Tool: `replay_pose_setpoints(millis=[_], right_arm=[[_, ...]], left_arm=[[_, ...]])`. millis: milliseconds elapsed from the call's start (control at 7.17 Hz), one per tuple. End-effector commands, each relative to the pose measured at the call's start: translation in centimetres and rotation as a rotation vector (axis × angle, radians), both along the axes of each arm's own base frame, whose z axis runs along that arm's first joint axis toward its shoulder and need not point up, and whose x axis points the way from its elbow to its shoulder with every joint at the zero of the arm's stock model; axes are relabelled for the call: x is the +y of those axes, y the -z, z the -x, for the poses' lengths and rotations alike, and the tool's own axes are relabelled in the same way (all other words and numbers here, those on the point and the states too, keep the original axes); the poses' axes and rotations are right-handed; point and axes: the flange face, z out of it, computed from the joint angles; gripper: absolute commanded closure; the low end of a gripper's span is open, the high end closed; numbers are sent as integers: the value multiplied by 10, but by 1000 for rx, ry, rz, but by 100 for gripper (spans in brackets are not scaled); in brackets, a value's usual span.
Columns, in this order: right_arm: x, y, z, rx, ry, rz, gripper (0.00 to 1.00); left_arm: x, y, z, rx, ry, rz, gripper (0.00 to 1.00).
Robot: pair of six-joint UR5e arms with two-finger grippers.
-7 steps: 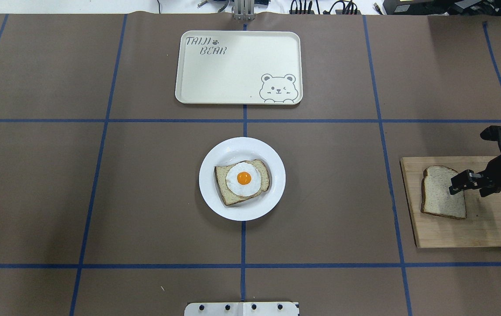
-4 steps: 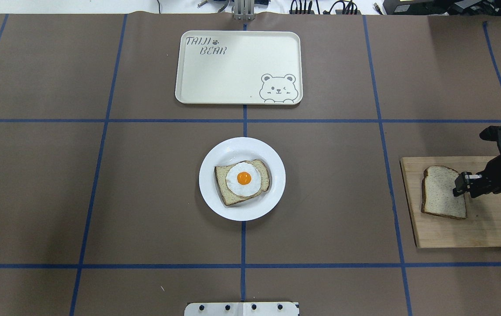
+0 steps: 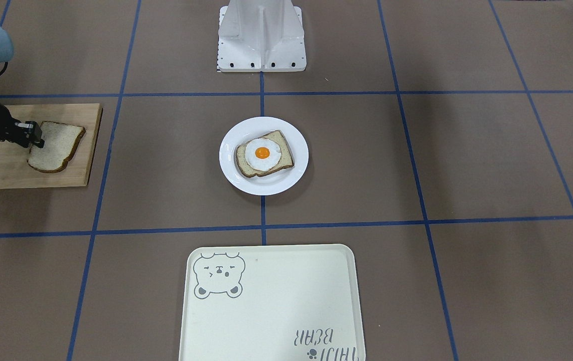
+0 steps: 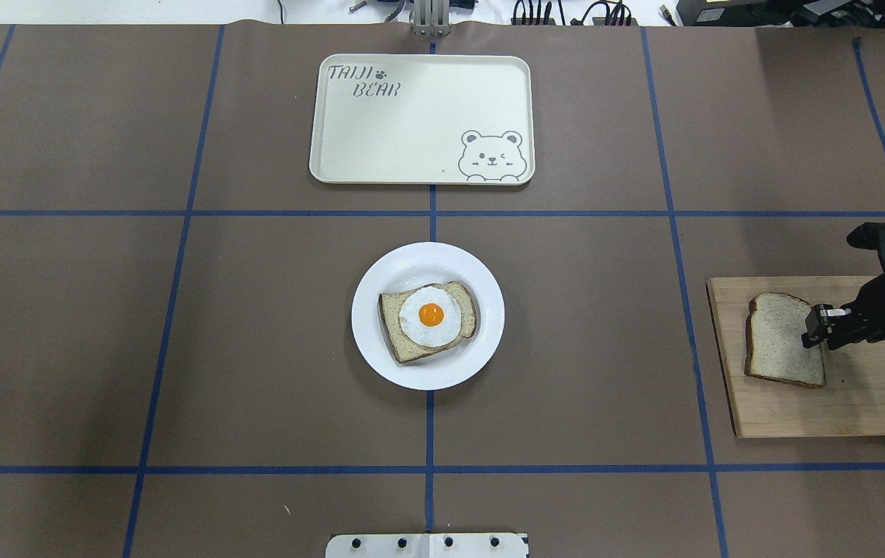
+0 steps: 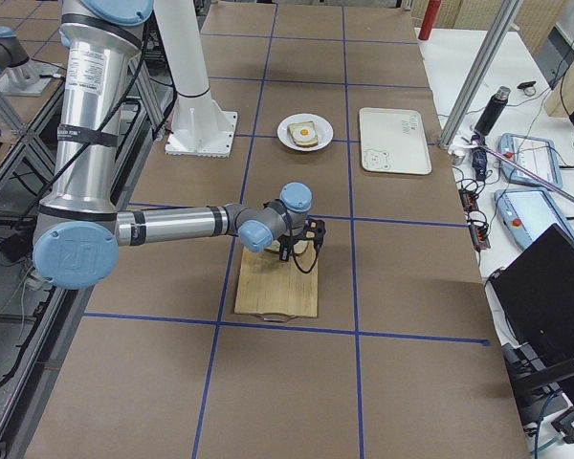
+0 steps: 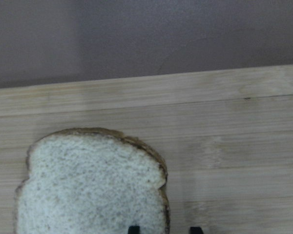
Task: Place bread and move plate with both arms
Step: 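Close the right gripper on the bread slice's edge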
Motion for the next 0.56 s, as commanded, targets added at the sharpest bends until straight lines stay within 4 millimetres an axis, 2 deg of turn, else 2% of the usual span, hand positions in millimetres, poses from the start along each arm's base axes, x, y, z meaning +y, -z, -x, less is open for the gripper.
replay_pose_setpoints(millis=[0, 279, 418], right_arm=[[1, -1, 0, -18, 9, 10, 99], [4, -3, -1, -49, 16, -4, 100], [9, 2, -4, -97, 31, -6, 100]], left_arm=[[0, 0, 0, 1, -1, 0, 1], [-1, -1, 0, 1, -1, 2, 1], [-1, 0, 0, 1, 0, 1, 1]])
